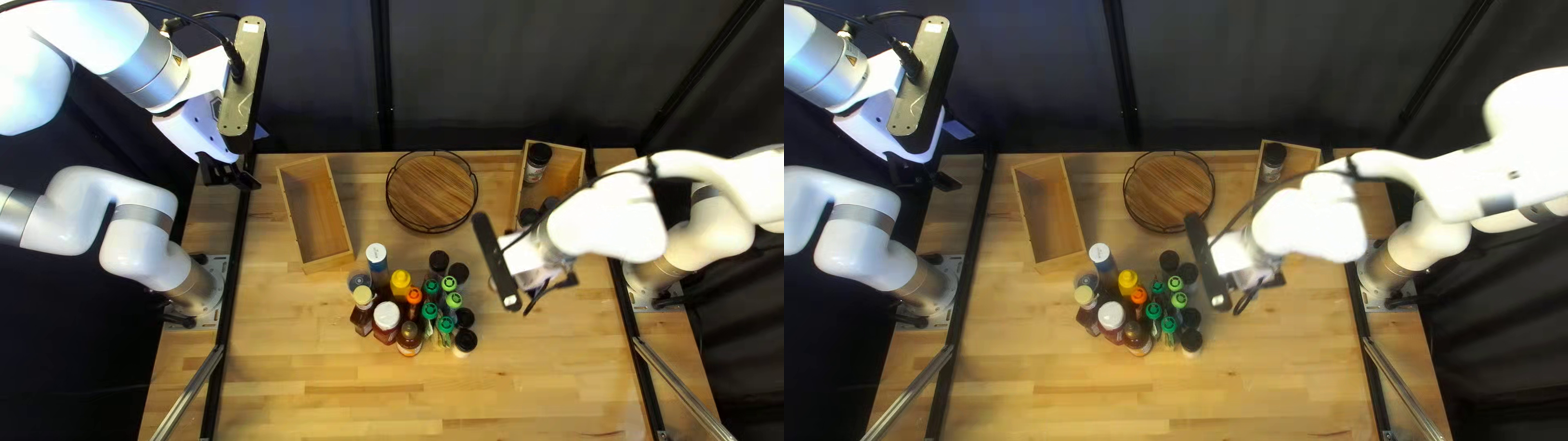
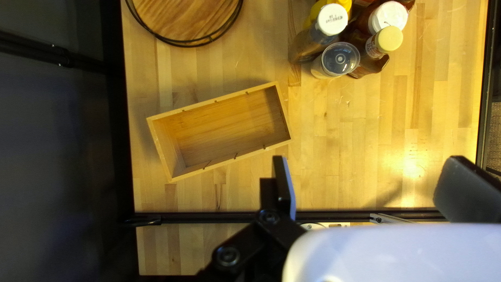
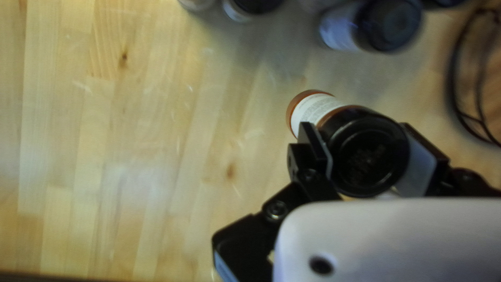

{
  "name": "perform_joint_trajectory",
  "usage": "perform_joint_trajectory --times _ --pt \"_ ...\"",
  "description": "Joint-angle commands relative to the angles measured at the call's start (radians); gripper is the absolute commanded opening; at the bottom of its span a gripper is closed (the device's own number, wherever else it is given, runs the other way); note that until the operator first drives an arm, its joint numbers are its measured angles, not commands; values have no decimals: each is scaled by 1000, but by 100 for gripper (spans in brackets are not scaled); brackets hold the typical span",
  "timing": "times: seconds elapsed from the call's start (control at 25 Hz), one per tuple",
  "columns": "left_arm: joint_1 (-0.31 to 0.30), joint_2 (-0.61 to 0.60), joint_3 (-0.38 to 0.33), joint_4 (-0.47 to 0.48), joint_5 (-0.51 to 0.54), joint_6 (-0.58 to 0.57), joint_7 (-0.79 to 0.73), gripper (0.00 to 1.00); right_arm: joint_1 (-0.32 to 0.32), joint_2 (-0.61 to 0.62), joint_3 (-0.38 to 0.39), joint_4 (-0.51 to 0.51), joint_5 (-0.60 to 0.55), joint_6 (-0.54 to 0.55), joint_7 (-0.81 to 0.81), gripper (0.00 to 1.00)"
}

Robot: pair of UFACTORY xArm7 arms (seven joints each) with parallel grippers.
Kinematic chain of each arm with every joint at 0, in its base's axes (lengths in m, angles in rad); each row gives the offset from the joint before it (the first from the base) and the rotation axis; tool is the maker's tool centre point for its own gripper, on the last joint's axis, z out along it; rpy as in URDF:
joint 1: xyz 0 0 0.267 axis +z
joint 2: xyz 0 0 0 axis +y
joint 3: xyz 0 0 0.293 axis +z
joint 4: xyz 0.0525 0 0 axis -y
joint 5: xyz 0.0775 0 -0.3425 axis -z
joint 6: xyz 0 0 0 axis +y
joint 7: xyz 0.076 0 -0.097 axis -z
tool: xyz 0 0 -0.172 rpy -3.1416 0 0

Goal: Separate condiments, baby food and spices and place it in 3 different racks/containers

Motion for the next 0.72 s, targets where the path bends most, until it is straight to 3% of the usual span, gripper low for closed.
perform_joint_trajectory --times 0.04,0.36,0.72 --pt "0 0 0 0 0 0 0 100 -44 86 -105 21 -16 105 -57 0" --pt "0 0 0 0 0 0 0 100 -152 167 -224 5 -79 128 -90 0" --pt "0 0 0 0 0 0 0 100 -239 183 -263 -66 -140 69 -73 0"
